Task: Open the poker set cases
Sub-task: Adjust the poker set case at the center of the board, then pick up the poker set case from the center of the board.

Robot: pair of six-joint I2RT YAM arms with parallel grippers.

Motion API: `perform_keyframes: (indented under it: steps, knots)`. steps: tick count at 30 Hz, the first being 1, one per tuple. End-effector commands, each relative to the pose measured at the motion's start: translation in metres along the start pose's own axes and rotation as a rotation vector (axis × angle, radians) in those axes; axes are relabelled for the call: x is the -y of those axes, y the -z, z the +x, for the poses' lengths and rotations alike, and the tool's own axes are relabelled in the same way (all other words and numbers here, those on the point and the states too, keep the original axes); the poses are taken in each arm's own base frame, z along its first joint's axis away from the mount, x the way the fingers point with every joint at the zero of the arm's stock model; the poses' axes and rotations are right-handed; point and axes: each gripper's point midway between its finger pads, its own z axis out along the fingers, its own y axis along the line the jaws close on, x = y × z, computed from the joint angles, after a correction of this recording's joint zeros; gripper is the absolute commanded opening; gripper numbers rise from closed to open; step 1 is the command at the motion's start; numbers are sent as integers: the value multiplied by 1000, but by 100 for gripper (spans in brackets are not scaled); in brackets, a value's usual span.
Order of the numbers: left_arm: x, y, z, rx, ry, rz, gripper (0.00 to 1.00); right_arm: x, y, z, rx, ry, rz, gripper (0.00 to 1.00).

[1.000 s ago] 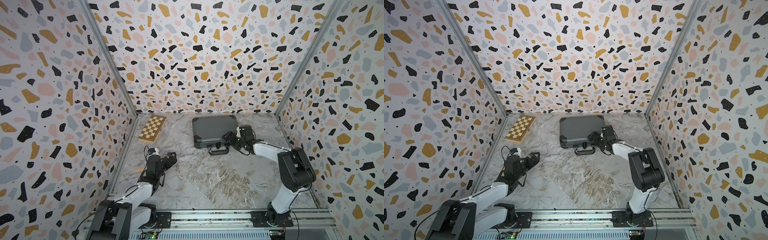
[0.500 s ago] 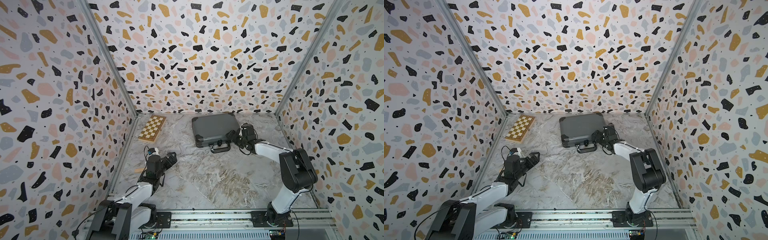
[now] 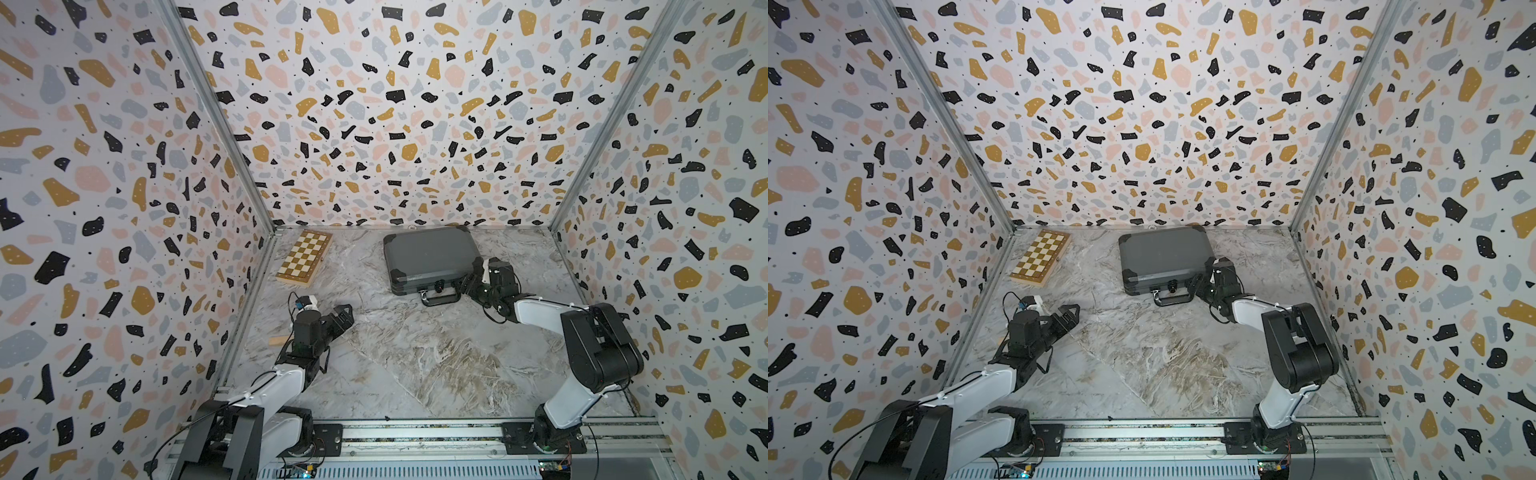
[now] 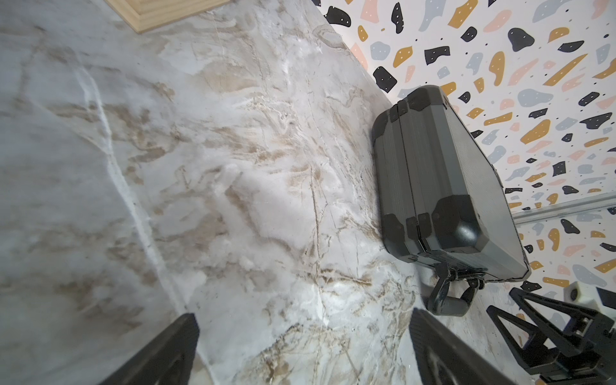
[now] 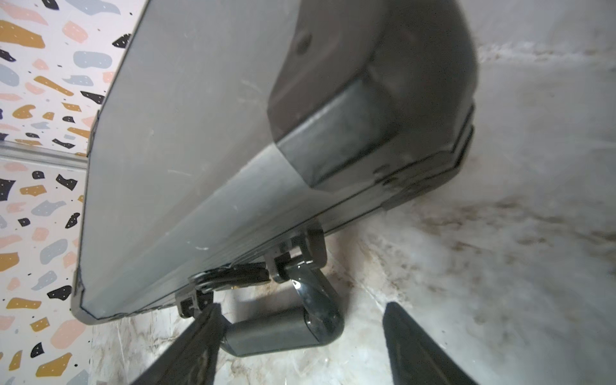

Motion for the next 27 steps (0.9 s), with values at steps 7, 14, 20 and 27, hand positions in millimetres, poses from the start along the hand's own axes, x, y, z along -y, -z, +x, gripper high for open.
perform_keyframes:
  steps: [7,14,20,27]
  knots:
    - [13,0,-12,36,-11,45,99,-14,-8,-1,28,-9,-123,76]
    - [13,-1,-11,33,-10,47,99,-17,-15,4,30,-48,-192,74]
    - [13,-3,-10,26,-10,52,99,-21,-17,8,17,-46,-219,74]
    - [13,-3,-10,23,-11,54,99,-38,-4,4,41,-36,-270,73]
